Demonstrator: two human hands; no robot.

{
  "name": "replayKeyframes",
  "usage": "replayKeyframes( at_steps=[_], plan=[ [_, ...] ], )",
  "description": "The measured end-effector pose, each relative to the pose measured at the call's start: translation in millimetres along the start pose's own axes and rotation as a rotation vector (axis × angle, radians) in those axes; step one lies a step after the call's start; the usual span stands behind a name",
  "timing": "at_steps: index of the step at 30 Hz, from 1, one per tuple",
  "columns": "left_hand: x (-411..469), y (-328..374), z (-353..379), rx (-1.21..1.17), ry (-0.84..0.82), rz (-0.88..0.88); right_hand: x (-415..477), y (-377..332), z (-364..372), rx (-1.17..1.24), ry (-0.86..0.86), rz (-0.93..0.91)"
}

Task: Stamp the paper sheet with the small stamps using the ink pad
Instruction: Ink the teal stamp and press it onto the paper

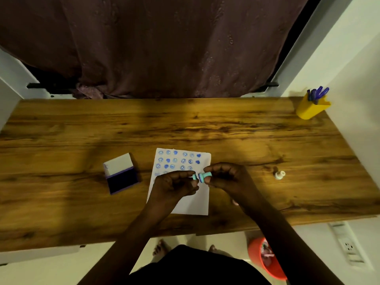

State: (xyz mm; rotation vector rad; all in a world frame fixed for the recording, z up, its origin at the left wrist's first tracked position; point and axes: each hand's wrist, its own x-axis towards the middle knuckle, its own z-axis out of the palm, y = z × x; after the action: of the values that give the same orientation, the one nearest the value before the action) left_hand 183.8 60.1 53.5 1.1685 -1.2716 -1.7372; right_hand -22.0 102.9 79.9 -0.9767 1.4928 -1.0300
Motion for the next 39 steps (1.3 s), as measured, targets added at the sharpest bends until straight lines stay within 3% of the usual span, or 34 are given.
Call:
replayKeyframes(
  at_steps=[20, 29, 31, 34, 39],
  plan=[
    [7.8, 0.5, 57.2, 0.006, -0.062, 0.035, -24.8, 13.7, -48.9, -0.046, 0.061, 0.001],
    [13.2, -10.2, 83.0, 0.124, -0.113, 0.007, -25.9, 34.1, -84.3, -0.085, 0.058, -0.052],
    [16.6, -13.6, 86.6, 0.125, -0.098, -0.020, -27.9, 39.0, -95.6, -0.175, 0.141, -0.062],
    [20.9, -19.7, 88.3, 0.141, -0.067, -0.037, -33.3, 49.1, -109.9, -0.553, 0.240, -0.123],
    [21.1, -24.4, 92.7, 0.188, -0.049, -0.035, -40.6, 69.6, -112.0, -0.859, 0.186, -0.136]
  ],
)
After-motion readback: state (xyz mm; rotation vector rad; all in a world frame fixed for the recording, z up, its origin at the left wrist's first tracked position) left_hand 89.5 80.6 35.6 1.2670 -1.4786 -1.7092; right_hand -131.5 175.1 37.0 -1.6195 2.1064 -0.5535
